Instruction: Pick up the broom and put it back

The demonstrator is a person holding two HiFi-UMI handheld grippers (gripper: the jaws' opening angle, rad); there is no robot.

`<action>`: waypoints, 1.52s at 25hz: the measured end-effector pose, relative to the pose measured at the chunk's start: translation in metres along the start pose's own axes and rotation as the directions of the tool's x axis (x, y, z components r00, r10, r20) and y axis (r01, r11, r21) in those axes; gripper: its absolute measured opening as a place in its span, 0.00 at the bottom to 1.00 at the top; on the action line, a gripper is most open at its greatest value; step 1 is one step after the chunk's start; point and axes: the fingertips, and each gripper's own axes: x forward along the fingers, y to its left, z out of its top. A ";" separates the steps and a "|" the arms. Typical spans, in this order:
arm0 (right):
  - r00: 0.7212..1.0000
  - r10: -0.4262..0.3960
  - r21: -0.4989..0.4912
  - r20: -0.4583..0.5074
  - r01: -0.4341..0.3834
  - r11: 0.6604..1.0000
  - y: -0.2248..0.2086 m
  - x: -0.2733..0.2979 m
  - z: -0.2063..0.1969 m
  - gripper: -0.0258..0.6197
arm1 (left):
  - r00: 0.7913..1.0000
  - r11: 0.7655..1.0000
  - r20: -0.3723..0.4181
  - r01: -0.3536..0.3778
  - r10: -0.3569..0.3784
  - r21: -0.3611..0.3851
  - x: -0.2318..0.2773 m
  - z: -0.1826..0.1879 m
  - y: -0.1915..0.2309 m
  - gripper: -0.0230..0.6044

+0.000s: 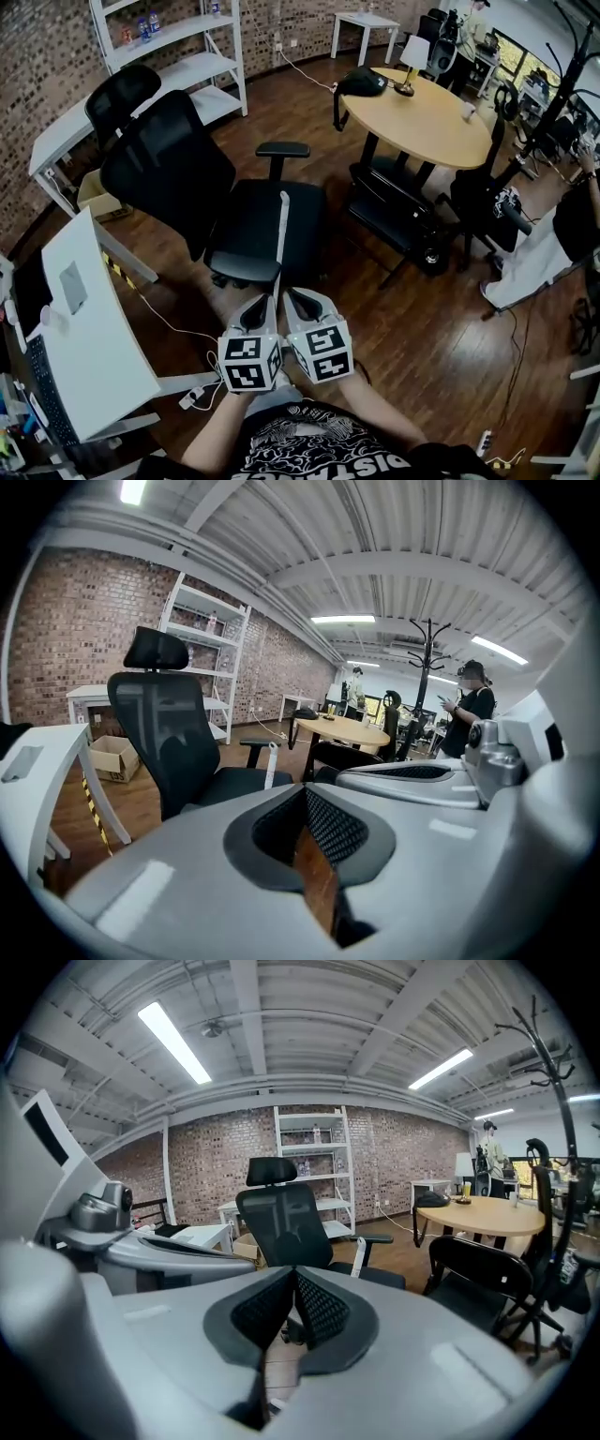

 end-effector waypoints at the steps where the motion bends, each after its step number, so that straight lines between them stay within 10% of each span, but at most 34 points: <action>1: 1.000 -0.003 0.005 -0.003 0.003 1.000 -0.001 0.008 0.002 0.05 | 1.000 1.000 0.001 0.005 -0.005 0.003 0.005 0.003 0.005 0.05; 38: 0.994 -0.011 0.162 -0.112 0.029 0.986 -0.121 0.199 -0.012 0.19 | 0.999 1.000 -0.045 0.012 -0.011 0.023 0.149 0.052 0.053 0.05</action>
